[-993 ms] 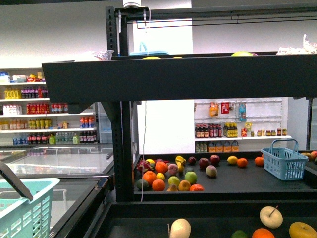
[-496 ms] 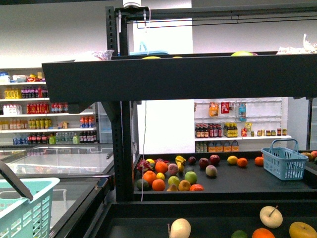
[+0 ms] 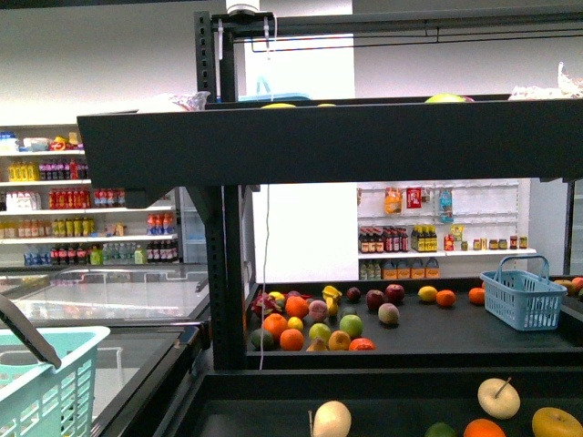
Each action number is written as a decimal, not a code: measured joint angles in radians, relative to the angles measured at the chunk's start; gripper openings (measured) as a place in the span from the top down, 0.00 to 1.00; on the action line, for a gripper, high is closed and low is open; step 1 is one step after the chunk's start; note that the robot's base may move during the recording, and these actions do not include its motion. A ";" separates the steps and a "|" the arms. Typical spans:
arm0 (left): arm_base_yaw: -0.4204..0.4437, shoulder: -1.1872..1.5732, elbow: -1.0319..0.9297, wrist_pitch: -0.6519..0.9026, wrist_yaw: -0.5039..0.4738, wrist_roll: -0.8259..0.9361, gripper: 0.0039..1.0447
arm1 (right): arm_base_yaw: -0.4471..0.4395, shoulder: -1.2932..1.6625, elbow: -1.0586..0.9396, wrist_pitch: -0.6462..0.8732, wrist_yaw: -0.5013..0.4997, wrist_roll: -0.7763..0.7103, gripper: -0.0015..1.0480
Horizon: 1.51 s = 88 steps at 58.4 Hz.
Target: Pick lemon from shelf
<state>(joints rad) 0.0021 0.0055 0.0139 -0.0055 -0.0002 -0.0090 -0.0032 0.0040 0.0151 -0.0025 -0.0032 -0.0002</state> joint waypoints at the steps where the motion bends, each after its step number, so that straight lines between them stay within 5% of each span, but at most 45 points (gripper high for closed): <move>1: 0.000 0.000 0.000 0.000 0.000 0.000 0.08 | 0.000 0.000 0.000 0.000 0.000 0.000 0.07; 88: 0.000 0.000 0.000 0.000 0.000 0.000 0.08 | 0.000 0.000 0.000 0.000 0.000 0.000 0.07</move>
<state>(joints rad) 0.0021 0.0055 0.0139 -0.0055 -0.0002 -0.0090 -0.0032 0.0040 0.0151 -0.0025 -0.0032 -0.0002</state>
